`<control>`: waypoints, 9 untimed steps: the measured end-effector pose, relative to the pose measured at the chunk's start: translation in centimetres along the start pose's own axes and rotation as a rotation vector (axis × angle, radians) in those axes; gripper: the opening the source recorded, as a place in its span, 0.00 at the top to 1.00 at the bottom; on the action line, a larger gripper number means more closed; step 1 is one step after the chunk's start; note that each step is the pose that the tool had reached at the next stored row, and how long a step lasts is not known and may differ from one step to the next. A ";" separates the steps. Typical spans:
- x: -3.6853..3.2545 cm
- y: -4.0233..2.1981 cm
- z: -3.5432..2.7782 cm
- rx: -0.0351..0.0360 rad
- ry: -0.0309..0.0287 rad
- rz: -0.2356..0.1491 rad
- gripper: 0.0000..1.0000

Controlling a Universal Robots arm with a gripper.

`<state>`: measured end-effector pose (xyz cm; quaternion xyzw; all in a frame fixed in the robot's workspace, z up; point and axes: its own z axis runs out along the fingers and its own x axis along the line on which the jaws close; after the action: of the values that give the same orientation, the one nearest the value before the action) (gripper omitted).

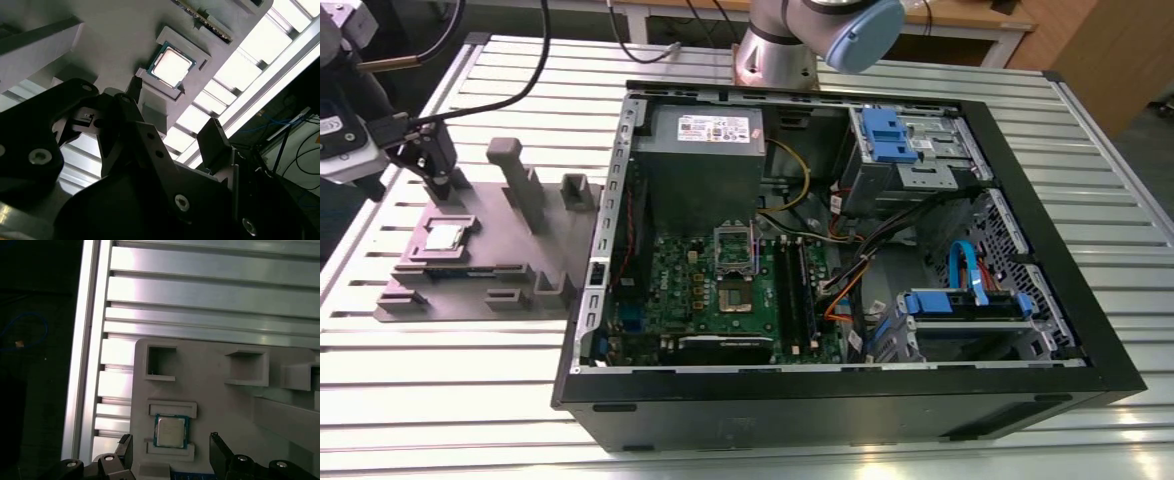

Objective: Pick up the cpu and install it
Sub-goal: 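Pick up the cpu and move it towards the insertion slot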

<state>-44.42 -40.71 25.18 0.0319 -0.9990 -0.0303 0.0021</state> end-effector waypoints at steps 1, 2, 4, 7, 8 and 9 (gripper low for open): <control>0.00 -0.01 0.06 0.0000 0.0000 0.000 0.29; 0.00 -0.02 0.11 0.0000 0.0000 0.000 0.29; 0.00 -0.02 0.14 0.0000 0.0001 0.000 0.29; 0.00 -0.02 0.17 -0.0001 0.0000 0.000 0.29; 0.00 -0.02 0.18 -0.0001 0.0000 0.000 0.29; 0.00 -0.02 0.19 -0.0001 -0.0001 0.000 0.29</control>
<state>-44.41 -40.72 24.99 0.0320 -0.9990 -0.0304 0.0021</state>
